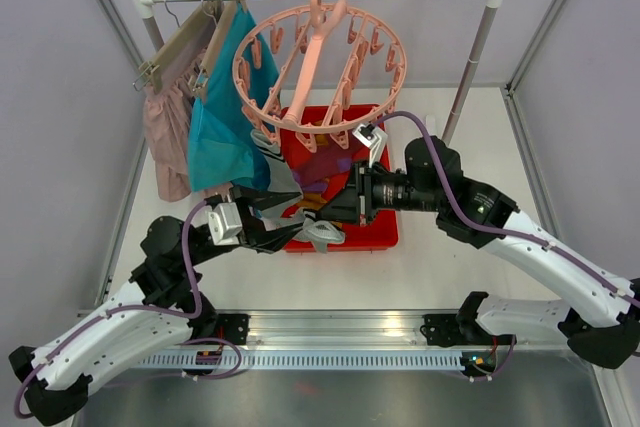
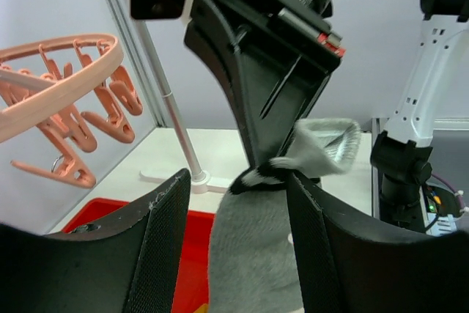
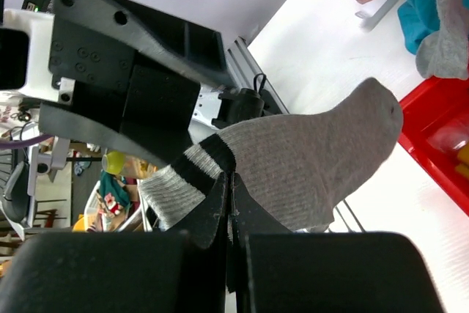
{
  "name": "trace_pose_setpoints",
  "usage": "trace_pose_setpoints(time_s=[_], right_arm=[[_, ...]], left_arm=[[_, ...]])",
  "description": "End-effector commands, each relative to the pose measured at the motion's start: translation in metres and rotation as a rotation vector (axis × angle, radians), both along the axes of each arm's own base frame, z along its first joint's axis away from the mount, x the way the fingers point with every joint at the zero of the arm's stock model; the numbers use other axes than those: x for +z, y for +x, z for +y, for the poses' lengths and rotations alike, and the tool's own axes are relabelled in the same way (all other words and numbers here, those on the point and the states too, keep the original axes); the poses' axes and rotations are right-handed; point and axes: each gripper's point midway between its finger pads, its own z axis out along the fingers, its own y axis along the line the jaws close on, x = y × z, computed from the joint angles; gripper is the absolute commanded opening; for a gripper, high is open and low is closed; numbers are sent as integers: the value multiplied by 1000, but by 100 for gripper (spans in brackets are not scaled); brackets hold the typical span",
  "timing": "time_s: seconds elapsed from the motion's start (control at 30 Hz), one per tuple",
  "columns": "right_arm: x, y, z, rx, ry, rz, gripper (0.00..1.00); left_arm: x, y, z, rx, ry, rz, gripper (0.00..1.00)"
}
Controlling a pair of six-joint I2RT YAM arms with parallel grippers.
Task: Clip the socks to the hanger
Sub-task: Pick up the sock from the bin.
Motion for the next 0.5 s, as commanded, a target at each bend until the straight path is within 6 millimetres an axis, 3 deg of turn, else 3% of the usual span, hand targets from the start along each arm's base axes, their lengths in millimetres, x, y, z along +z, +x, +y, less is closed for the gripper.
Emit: trace_pose_setpoints(time_s=[0.0,0.47], right_arm=[[33,-1,8,19,88,-9,0],[43,-1,16,41,106,25,0]], left_arm=[[24,-22,2,-83,-13,-97,61],[20,-27,0,-106,10,-94,59]])
